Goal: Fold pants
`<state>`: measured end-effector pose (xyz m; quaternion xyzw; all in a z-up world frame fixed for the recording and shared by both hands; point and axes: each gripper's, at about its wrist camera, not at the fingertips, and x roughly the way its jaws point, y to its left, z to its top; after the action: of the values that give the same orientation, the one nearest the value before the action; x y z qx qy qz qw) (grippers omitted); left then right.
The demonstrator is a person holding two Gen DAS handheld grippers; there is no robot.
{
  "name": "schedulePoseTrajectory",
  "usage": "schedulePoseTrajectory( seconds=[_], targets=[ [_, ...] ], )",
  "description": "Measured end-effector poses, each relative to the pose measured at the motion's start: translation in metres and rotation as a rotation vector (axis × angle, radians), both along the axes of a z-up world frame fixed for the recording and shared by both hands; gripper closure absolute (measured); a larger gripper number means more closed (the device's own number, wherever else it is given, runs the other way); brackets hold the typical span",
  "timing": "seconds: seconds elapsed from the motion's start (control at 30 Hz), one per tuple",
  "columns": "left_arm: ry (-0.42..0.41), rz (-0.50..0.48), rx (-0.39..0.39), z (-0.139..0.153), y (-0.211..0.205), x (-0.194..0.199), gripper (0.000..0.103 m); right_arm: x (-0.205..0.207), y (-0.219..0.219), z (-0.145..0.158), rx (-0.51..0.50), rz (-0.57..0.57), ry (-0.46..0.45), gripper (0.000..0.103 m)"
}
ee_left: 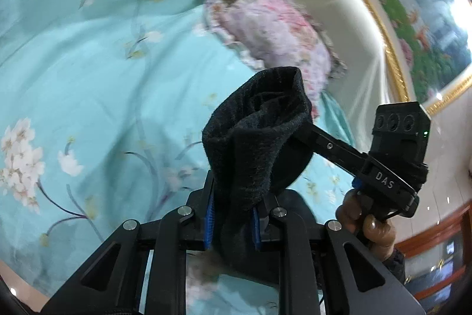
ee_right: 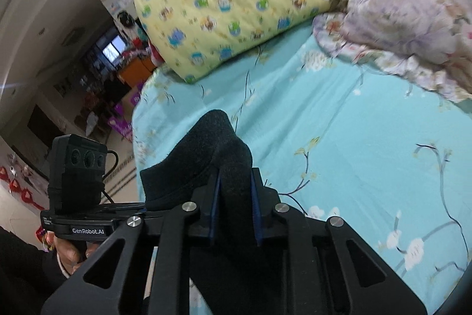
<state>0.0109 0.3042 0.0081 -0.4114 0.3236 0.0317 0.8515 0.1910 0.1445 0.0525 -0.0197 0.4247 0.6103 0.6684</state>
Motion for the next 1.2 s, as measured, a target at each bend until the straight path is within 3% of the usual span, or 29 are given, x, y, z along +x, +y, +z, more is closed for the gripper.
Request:
schedulePoseTrajectory(
  seconds=[0.33,0.53,0.83,1.2],
  targets=[
    [-0.104,-0.164,0.089,0.053,-0.081,0.013,0.084,-0.002,-0.086,0.035,0.126,-0.123,-0.003,0.084],
    [-0.128,-0.278,0.121,0.069,-0.142,0.019,0.084,-0.003,-0.149,0.042,0.175,-0.214,0.002,0.084],
    [-0.099,-0.415,0.148,0.064,-0.217,0.041,0.084,-0.009,-0.242,0.022,0.214,-0.360,0.045,0.084],
    [-0.061,-0.548,0.218,0.051,-0.287,0.057,0.084,-0.021,-0.321,-0.011,0.258,-0.506,0.097,0.084]
  ],
)
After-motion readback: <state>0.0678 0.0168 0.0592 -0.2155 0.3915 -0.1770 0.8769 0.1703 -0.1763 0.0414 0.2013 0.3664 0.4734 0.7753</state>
